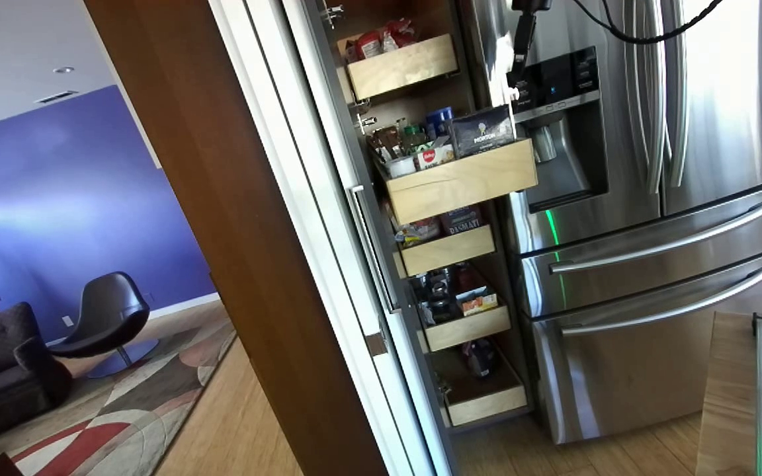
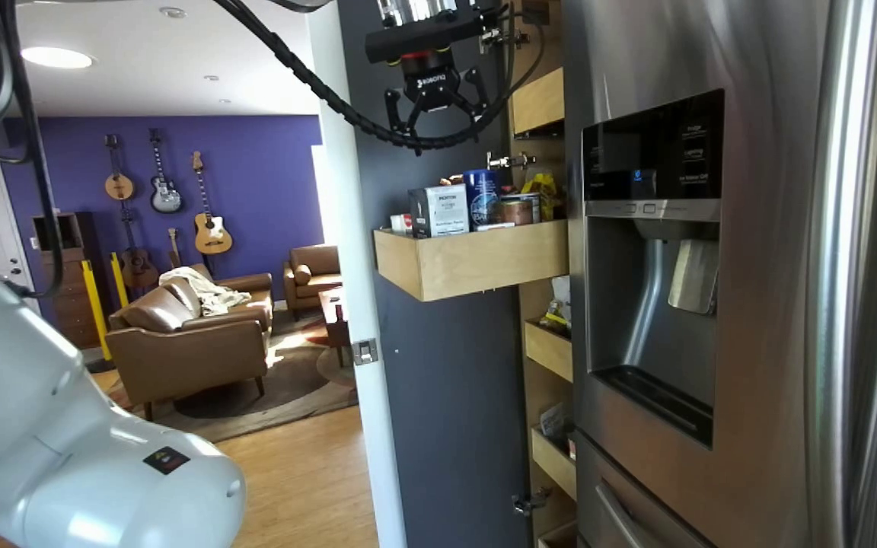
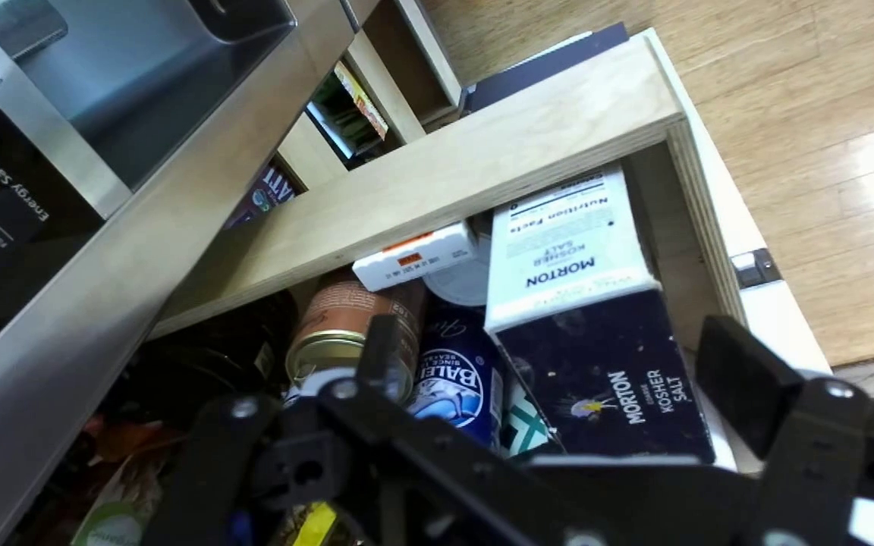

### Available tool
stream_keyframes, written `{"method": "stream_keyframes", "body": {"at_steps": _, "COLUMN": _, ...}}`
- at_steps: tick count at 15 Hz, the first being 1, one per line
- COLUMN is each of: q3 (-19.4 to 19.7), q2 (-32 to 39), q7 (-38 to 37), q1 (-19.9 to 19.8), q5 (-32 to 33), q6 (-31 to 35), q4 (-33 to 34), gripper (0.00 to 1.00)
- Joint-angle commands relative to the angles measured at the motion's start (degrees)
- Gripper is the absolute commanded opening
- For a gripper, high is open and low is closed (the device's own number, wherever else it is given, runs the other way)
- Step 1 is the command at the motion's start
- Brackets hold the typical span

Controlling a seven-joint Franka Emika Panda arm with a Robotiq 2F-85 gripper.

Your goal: Move the brown container a bit and then close the open drawer

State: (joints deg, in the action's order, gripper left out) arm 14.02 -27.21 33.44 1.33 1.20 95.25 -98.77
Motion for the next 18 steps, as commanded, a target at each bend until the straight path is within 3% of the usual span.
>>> {"method": "stream_keyframes", "body": {"at_steps": 1, "q3": 0.3, "q2": 2.73, "q7": -1.59, "q1": -1.09, "q5": -0.87, "q6": 1.6, "q4": 2.23, "gripper": 1.0}}
{"method": "stream_keyframes", "body": {"at_steps": 10, "q3": 0.92, "q2": 12.98, "q7": -7.85, "q1": -3.38, "q5": -5.05, "q6": 13.76, "q4": 4.64, "gripper": 1.0}}
{"method": "stream_keyframes", "body": {"at_steps": 18, "q3": 0.01, "q2": 18.58, "q7": -6.83, "q1": -4.81, "q5": -6.94, "q6": 14.79, "q4": 4.83, "gripper": 1.0}}
